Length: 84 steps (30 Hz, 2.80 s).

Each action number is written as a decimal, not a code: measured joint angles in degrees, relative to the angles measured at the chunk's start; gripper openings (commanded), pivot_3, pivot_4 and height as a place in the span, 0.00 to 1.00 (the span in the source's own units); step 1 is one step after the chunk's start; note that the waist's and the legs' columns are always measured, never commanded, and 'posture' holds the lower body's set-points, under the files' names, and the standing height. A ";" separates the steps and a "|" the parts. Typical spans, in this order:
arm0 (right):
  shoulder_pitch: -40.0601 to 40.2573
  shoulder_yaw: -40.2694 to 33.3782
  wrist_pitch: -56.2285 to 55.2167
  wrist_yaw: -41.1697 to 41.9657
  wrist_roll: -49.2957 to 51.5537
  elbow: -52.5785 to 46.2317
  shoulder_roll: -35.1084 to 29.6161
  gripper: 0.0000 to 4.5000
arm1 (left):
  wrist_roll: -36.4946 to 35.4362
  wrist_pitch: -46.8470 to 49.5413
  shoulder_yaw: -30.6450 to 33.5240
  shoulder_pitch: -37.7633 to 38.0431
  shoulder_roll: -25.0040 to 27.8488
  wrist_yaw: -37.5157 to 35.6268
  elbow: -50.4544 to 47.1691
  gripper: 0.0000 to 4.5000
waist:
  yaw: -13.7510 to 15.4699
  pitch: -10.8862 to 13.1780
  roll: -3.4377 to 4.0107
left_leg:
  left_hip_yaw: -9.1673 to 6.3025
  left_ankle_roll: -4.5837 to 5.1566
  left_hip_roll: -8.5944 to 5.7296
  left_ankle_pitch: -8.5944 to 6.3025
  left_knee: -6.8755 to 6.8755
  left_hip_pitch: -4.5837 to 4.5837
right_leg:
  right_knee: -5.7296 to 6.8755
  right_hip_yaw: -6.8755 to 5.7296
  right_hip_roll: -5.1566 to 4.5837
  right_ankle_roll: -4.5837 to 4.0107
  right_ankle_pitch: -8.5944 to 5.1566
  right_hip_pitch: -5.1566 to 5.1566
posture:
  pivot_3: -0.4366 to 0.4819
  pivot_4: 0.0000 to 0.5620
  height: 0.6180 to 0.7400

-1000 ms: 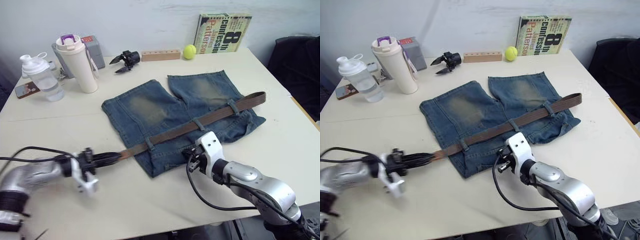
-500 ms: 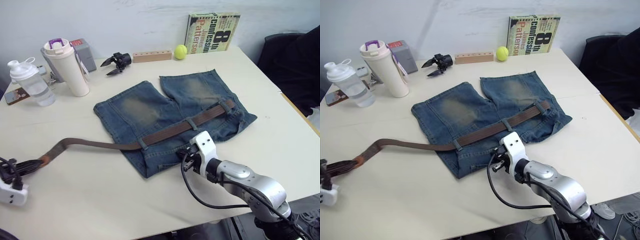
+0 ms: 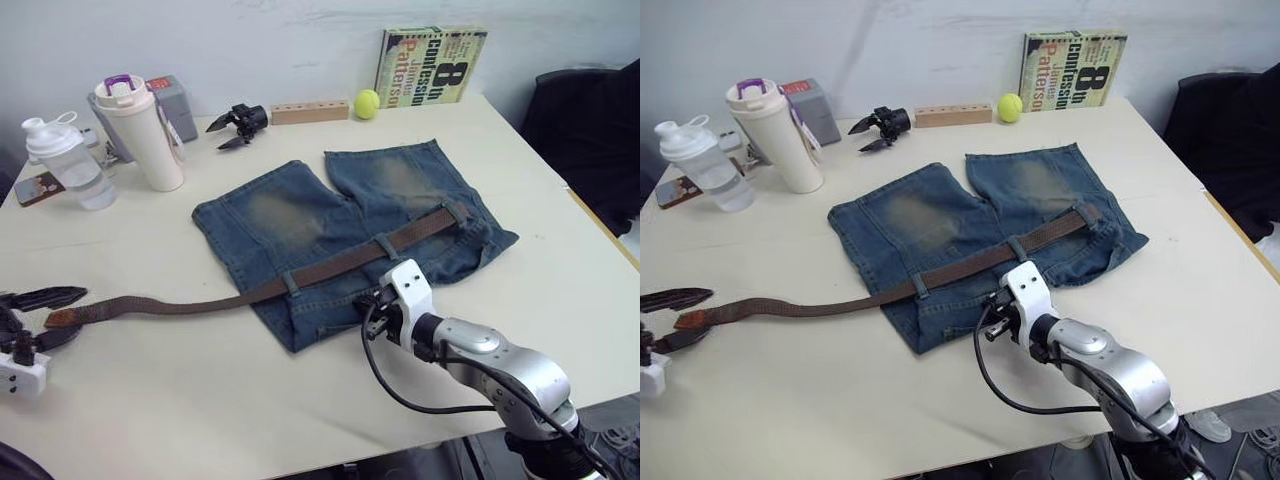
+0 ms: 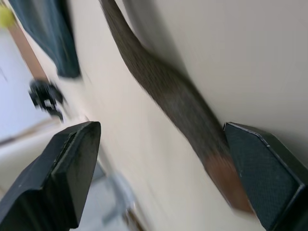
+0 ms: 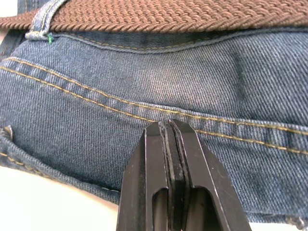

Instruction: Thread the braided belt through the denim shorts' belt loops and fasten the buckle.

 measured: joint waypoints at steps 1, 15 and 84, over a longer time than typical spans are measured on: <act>-0.07 0.00 0.01 0.03 -0.05 0.11 0.00 0.00 | -1.34 -1.68 0.19 0.40 -0.47 -0.97 -2.32 0.94 | 0.26 0.00 -0.01 | 0.08 0.06 0.03 -0.02 0.03 -0.04 | -0.03 -0.10 -0.09 -0.05 0.02 -0.01 | 0.48 0.27 0.32; -1.71 -1.03 2.62 2.38 1.29 -0.30 4.58 0.85 | -80.52 29.90 -8.71 13.13 -10.67 -57.05 -51.66 0.95 | 0.80 0.16 -0.33 | 0.17 0.34 0.59 0.20 0.67 -0.71 | 0.00 -2.12 -0.87 -0.61 0.37 -0.27 | 0.48 0.27 0.32; -10.20 1.42 -55.24 28.53 -54.81 34.90 -17.83 0.00 | -49.55 22.10 11.19 0.44 -30.82 -69.84 -17.10 0.00 | 1.52 -0.78 1.08 | -4.95 -0.21 -1.62 -0.55 0.69 1.34 | 0.10 -1.48 2.36 -0.84 0.94 0.66 | 0.48 0.27 0.32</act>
